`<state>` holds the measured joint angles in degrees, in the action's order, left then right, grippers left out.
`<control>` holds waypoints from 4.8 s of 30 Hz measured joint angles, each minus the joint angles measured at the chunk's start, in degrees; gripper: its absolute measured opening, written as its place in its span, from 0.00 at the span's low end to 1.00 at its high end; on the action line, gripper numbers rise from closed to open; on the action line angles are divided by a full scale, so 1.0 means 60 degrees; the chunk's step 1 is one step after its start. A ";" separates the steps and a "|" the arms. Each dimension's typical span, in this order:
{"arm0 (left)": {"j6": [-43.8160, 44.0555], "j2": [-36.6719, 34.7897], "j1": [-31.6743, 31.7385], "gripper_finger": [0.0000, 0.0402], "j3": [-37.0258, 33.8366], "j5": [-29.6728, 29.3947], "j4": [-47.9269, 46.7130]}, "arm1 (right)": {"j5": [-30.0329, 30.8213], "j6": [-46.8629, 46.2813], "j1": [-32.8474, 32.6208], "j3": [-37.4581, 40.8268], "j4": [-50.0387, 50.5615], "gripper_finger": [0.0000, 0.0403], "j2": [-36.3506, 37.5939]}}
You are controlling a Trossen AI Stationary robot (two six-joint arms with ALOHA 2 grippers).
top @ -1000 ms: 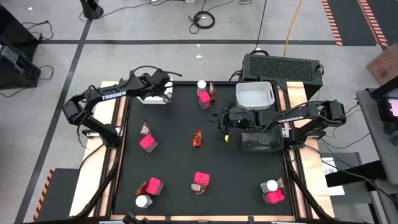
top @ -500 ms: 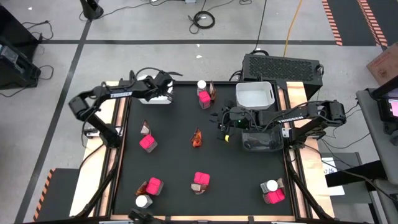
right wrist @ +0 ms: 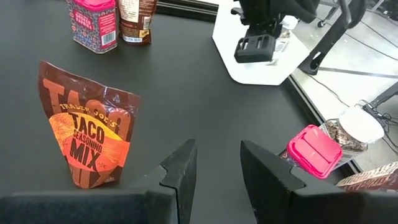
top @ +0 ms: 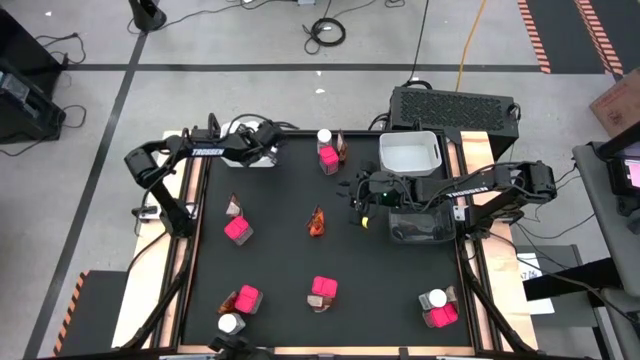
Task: Sort spices by type
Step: Put the white seasoning bottle into the left white bin
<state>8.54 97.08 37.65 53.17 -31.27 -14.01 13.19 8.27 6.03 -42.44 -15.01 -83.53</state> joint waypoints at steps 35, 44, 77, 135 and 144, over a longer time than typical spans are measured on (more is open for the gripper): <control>-0.0707 -0.0980 -0.0245 0.00 0.0152 -0.0092 -0.0613 | 0.0000 -0.0100 -0.0006 0.0000 -0.0021 0.30 0.0000; -0.0594 -0.1317 -0.0465 0.00 0.1137 0.4252 0.1128 | 0.0000 0.0036 -0.0006 0.0000 -0.0021 0.30 0.0000; -0.0784 0.1438 -0.0031 0.79 0.2630 0.6466 0.3268 | 0.0001 0.0223 0.0002 0.0000 0.0781 0.30 0.0000; -0.1231 0.2772 -0.0412 0.52 0.2626 0.5913 0.4893 | 0.0000 0.0198 0.0005 0.0000 0.0762 0.30 0.0000; -0.1153 0.2555 -0.0404 0.53 0.2622 0.5910 0.4803 | 0.0003 0.0198 0.0005 0.0000 0.0766 0.30 0.0000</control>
<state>1.62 112.41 35.22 68.90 4.19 14.81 13.21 9.45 6.07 -42.44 -10.41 -83.53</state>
